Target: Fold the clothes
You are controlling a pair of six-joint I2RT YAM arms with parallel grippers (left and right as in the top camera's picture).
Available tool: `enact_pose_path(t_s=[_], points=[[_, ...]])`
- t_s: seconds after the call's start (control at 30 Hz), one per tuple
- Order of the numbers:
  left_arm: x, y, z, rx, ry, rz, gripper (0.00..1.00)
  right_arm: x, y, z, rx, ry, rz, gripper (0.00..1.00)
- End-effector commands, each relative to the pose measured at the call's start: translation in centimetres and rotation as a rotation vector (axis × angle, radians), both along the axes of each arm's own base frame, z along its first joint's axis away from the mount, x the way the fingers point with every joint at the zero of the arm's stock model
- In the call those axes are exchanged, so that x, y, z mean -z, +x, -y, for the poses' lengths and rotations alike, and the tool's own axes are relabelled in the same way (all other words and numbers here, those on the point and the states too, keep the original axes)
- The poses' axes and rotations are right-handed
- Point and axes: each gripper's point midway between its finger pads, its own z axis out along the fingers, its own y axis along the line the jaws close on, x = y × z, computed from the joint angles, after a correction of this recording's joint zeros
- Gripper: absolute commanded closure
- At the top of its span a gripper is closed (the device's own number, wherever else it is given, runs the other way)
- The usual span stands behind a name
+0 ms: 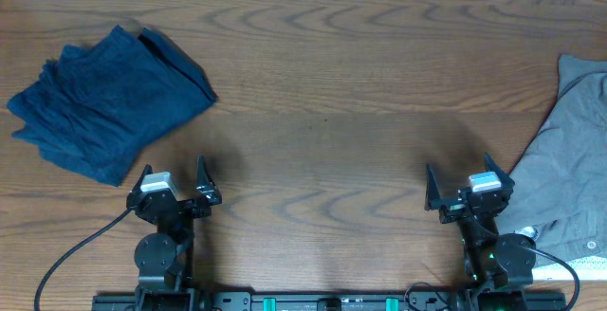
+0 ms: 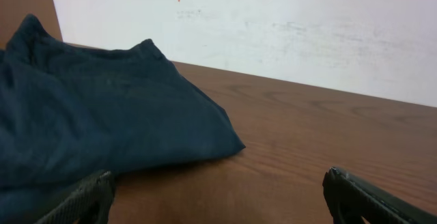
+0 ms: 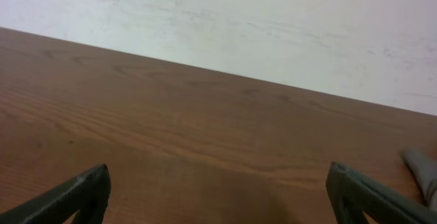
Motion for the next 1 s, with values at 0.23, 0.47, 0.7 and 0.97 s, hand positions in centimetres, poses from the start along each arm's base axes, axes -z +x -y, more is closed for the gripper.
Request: enact_pose_path(t_s=[0.23,0.47,0.7,0.97], points=[[1.75,-0.13,-0.42,-0.02,0.021,-0.057,0.02,0.1,-0.08,-0.51,-0.024,-0.014,-0.001,0.01],[2.05,-0.1,-0.41,-0.019,0.021,-0.07,0.02,0.1,-0.08,-0.51,-0.024,-0.014,-0.001,0.01],[2.19,-0.08,-0.41,-0.019,0.021,-0.077,0.02,0.1,-0.08,-0.51,-0.024,-0.014,-0.001,0.01],[2.27,-0.08,-0.41,-0.019,0.021,-0.08,0.02,0.11,-0.09,-0.58,-0.028,-0.013,-0.001,0.01]])
